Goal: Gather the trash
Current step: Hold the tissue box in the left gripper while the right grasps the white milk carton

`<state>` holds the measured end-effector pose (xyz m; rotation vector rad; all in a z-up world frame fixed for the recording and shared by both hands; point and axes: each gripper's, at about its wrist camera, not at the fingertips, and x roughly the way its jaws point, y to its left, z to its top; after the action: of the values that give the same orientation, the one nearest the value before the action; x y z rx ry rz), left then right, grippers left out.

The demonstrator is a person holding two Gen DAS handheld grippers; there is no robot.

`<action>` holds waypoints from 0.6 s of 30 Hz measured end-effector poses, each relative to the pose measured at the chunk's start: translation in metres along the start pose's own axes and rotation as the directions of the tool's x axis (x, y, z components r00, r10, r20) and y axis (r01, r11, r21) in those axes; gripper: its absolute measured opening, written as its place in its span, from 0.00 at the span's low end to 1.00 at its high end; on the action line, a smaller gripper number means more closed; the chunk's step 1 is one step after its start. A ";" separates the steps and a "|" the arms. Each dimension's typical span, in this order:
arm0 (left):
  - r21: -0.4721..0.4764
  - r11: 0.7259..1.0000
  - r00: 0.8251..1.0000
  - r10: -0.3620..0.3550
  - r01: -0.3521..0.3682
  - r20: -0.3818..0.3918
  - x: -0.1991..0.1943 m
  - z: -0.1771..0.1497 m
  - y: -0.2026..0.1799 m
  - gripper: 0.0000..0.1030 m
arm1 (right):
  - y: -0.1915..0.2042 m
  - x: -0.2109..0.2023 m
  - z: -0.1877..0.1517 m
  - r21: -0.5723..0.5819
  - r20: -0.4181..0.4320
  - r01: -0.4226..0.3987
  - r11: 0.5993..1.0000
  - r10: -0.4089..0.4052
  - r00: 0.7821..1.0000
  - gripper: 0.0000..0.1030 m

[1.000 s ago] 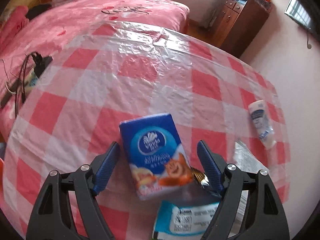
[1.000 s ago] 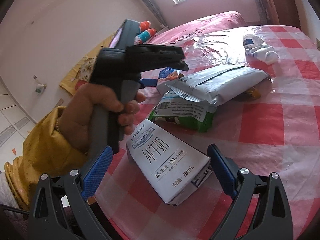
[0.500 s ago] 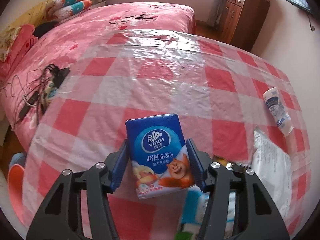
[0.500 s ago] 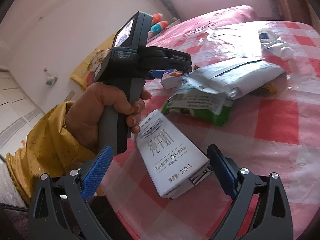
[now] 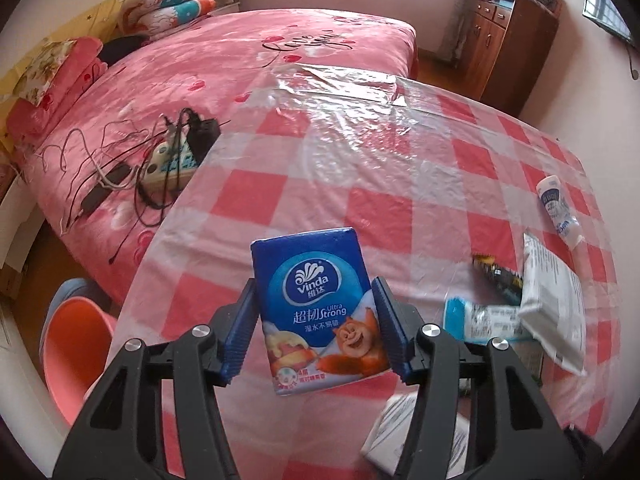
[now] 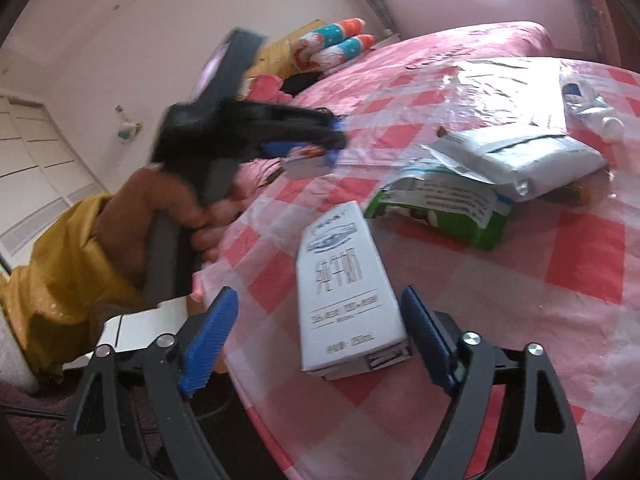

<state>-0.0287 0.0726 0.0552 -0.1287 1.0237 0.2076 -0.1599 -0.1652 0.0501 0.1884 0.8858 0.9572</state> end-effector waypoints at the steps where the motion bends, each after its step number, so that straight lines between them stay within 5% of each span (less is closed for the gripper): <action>1: -0.002 1.000 1.000 -0.006 0.006 -0.005 -0.001 -0.003 0.003 0.56 | 0.002 0.001 0.000 -0.007 0.001 0.015 1.000 -0.015 1.000 0.80; 9: -0.014 0.997 0.997 -0.078 0.078 -0.014 -0.011 -0.024 0.030 0.56 | 0.024 0.029 -0.006 -0.123 -0.031 0.227 0.966 -0.232 0.972 0.80; 14: 0.016 0.991 0.991 -0.130 0.131 -0.007 -0.019 -0.030 0.040 0.56 | 0.028 0.033 -0.010 -0.145 -0.033 0.290 0.946 -0.298 0.954 0.80; 18: 0.057 0.983 0.984 -0.177 0.176 0.019 -0.024 -0.035 0.044 0.56 | 0.037 0.046 -0.012 -0.197 -0.055 0.342 0.919 -0.358 0.932 0.61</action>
<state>-0.0800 0.1054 0.0571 -0.1663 0.9878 0.0192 -0.1796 -0.1100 0.0350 -0.1715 0.8714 0.7092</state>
